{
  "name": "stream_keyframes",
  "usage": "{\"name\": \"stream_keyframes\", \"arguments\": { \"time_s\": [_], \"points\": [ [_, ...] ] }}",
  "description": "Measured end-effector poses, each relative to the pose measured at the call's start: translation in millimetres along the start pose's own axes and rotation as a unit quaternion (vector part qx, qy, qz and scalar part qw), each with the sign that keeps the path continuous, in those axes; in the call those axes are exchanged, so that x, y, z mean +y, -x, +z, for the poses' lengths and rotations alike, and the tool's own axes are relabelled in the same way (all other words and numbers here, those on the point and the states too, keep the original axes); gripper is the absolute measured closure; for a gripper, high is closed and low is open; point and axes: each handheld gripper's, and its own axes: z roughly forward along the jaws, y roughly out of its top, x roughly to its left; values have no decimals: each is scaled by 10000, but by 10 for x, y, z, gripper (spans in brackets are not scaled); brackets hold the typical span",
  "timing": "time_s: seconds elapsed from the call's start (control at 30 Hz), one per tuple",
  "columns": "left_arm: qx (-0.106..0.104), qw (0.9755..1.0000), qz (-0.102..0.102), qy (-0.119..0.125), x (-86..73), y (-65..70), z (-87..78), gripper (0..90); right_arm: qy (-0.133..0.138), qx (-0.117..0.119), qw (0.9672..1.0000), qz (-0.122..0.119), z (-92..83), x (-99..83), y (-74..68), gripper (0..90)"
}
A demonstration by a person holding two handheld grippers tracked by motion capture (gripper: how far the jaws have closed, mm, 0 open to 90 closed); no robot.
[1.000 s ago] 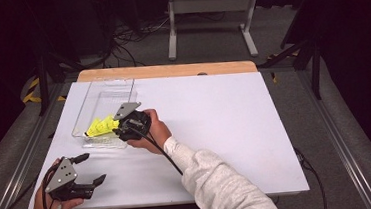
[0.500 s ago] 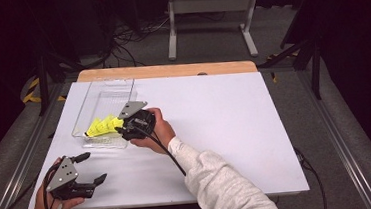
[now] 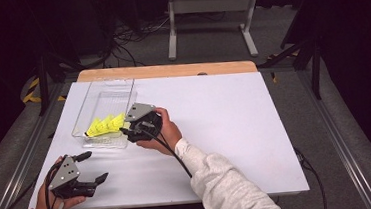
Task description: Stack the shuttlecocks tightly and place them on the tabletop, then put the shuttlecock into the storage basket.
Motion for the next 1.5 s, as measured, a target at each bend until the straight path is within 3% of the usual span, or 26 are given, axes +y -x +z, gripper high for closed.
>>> {"name": "stream_keyframes", "arguments": {
  "time_s": [0.43,0.87,1.5],
  "points": [
    [2,10000,-28,30,-15,-9,-25,132,0,-296,9995,-99,-183,-103,59,316],
    [8,10000,-34,6,-15,-2,-11,131,32,-476,9989,-36,-310,-185,99,228],
    [28,10000,-9,-35,-10,8,-5,131,57,-762,9970,-124,-446,-253,157,173]
  ]
}}
